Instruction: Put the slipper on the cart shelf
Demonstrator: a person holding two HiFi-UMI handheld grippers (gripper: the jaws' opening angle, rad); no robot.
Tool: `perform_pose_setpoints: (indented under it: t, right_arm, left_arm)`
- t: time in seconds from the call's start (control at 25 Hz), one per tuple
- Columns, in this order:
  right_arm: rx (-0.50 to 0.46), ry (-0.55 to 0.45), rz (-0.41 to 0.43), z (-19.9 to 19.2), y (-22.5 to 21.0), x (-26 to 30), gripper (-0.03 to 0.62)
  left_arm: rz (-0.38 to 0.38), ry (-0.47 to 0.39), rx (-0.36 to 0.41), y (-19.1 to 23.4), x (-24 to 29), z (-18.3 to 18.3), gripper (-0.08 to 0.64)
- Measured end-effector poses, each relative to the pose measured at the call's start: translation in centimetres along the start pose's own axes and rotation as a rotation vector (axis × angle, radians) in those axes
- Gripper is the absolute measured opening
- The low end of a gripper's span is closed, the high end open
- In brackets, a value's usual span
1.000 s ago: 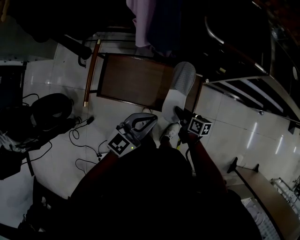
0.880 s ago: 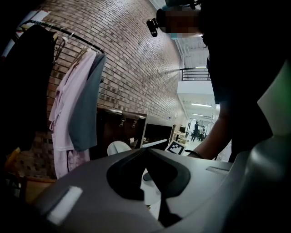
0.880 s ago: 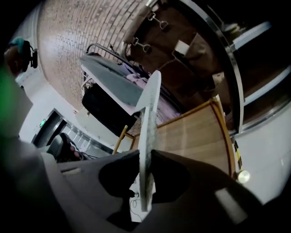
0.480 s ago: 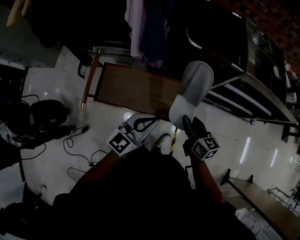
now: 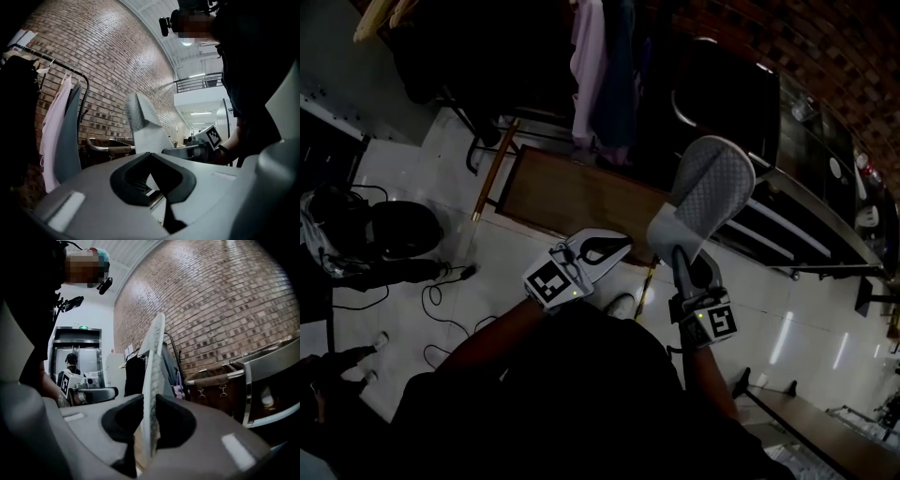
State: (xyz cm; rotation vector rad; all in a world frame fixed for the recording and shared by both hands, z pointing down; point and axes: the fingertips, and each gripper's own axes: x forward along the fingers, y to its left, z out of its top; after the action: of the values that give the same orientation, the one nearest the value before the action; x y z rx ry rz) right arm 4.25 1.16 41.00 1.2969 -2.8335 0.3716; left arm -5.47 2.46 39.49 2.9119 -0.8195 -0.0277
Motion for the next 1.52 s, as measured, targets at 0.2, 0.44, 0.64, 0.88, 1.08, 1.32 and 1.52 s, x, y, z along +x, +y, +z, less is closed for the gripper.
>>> perform_pose_setpoints:
  t: [0.2, 0.44, 0.64, 0.88, 1.08, 1.32, 1.52]
  right_arm:
    - [-0.013, -0.011, 0.018, 0.9, 0.9, 0.4, 0.064]
    - [-0.014, -0.004, 0.029, 0.8, 1.1, 0.4, 0.064]
    - [-0.008, -0.007, 0.013, 0.7, 0.7, 0.1, 0.064]
    - [0.009, -0.009, -0.011, 0.7, -0.3, -0.9, 0.064]
    - [0.017, -0.010, -0.018, 0.3, -0.5, -1.7, 0.064]
    - [0.031, -0.010, -0.020, 0.2, -1.5, -3.1, 0.064]
    - [0.071, 0.012, -0.019, -0.9, -2.9, -4.8, 0.064]
  left_arm:
    - [0.000, -0.009, 0.024, 0.2, 0.0, 0.7, 0.002]
    - [0.007, -0.001, 0.044, 0.7, 0.2, 0.4, 0.002]
    - [0.005, -0.033, 0.035, 1.0, 0.0, 0.9, 0.003]
    - [-0.002, -0.018, 0.015, 0.4, 0.9, 0.8, 0.003]
    - [-0.021, -0.017, 0.052, -0.1, 1.5, 0.2, 0.003]
    - [-0.034, 0.005, 0.058, -1.3, 3.0, 0.1, 0.003]
    - [-0.037, 0.010, 0.050, -2.5, 4.6, 0.1, 0.003]
